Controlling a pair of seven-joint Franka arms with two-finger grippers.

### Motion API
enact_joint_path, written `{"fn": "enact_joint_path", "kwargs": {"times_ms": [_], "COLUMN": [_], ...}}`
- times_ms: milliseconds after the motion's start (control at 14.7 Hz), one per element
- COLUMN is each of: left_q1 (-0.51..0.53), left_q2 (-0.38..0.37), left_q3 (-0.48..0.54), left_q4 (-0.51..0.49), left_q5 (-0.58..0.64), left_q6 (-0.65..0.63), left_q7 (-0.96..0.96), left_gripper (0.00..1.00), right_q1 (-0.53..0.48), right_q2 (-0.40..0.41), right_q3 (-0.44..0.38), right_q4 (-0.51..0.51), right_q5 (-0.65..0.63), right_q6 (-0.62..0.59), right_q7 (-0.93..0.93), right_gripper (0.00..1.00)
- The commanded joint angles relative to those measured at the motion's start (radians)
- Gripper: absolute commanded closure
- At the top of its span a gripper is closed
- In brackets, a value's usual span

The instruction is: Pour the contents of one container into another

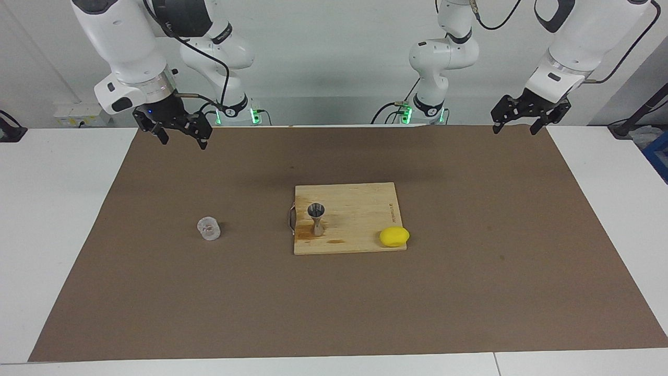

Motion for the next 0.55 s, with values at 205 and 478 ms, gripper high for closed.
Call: {"fn": "enact_joint_path", "kwargs": {"times_ms": [205,478], "left_q1": [0.005,0.005], "left_q2": [-0.016,-0.016], "left_q3": [-0.003,-0.004], "left_q4": [-0.012,-0.012], "left_q5": [0.011,0.011], "left_q6": [-0.011,-0.011], "left_q7": [0.004,0.004], "left_gripper": [0.0,0.0], "right_q1": [-0.018,-0.018], "right_q2": [-0.025,-0.028], "right_q3": [0.009,0.009], "right_q4": [-0.022,-0.026], "right_q5": [-0.003,-0.004], "right_q6": [-0.02,-0.003], "right_q7": [-0.031,-0.027], "right_gripper": [0.01,0.01]}}
